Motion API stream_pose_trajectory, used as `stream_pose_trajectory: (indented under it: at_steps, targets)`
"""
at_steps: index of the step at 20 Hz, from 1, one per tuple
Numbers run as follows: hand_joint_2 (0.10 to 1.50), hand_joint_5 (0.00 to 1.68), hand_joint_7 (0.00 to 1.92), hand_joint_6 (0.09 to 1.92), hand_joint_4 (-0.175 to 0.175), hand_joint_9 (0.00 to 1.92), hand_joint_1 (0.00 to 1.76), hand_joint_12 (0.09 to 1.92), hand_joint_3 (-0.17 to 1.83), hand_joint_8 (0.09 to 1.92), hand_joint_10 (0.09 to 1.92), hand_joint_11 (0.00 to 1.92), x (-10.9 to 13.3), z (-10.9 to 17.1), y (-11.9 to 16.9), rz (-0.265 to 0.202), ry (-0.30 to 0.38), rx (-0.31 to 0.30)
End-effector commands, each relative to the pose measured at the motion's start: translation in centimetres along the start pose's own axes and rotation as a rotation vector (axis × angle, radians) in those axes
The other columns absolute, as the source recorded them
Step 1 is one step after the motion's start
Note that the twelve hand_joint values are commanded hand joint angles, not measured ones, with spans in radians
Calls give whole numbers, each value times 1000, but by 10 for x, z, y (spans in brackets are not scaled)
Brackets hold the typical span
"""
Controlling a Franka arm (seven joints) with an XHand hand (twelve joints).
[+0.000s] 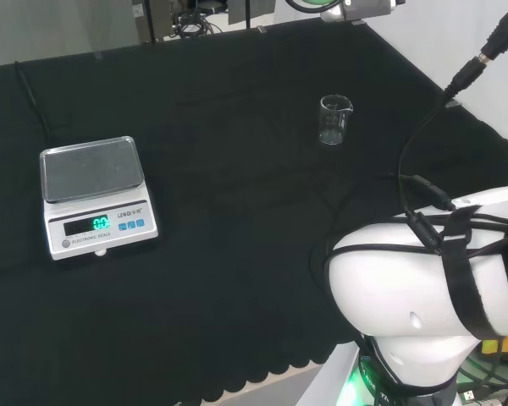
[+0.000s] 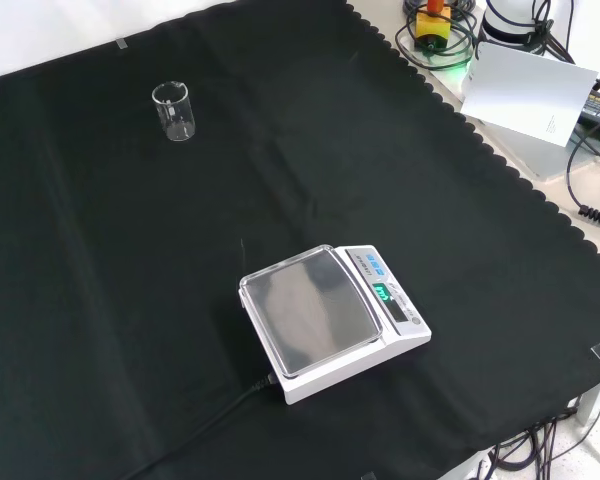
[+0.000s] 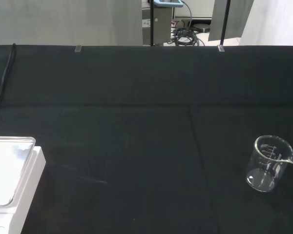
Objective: Pick up the beaker.
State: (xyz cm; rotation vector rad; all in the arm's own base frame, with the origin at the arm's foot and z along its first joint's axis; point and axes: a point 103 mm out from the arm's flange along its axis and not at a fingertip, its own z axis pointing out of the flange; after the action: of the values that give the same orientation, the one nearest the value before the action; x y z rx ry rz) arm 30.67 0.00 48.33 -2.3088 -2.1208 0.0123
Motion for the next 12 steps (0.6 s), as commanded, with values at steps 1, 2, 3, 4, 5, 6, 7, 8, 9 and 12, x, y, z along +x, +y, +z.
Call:
stream_pose_trajectory:
  at_steps: [1, 2, 3, 4, 5, 6, 7, 8, 9, 12]
  targets:
    - [597, 155, 156, 206, -29, 336, 565, 1423, 468, 693, 765, 163, -2, 0, 1, 3, -8, -9]
    - [621, 174, 148, 148, -29, 330, 561, 1463, 421, 701, 775, 141, -3, 0, 2, 6, -7, -8]
    - [639, 190, 144, 103, -29, 326, 560, 1483, 384, 706, 782, 131, -5, 0, 3, 9, -6, -7]
    - [650, 199, 141, 87, -29, 323, 558, 1493, 361, 709, 786, 126, -6, 1, 4, 12, -5, -3]
    - [656, 204, 139, 87, -29, 322, 557, 1497, 348, 710, 787, 123, -7, 2, 4, 14, -6, -1]
    - [659, 207, 138, 87, -29, 321, 556, 1500, 341, 711, 788, 122, -7, 3, 6, 17, -8, 2]
    - [661, 208, 137, 87, -29, 320, 556, 1501, 336, 711, 788, 121, -9, 5, 8, 21, -10, 5]
    - [662, 208, 136, 87, -29, 320, 555, 1502, 334, 711, 788, 120, -11, 7, 10, 27, -7, 8]
    - [663, 209, 136, 87, -29, 319, 554, 1502, 332, 711, 788, 119, -13, 10, 14, 35, -1, 12]
    - [664, 207, 133, 87, -28, 315, 553, 1502, 327, 710, 787, 113, -23, 23, 30, 66, 7, 33]
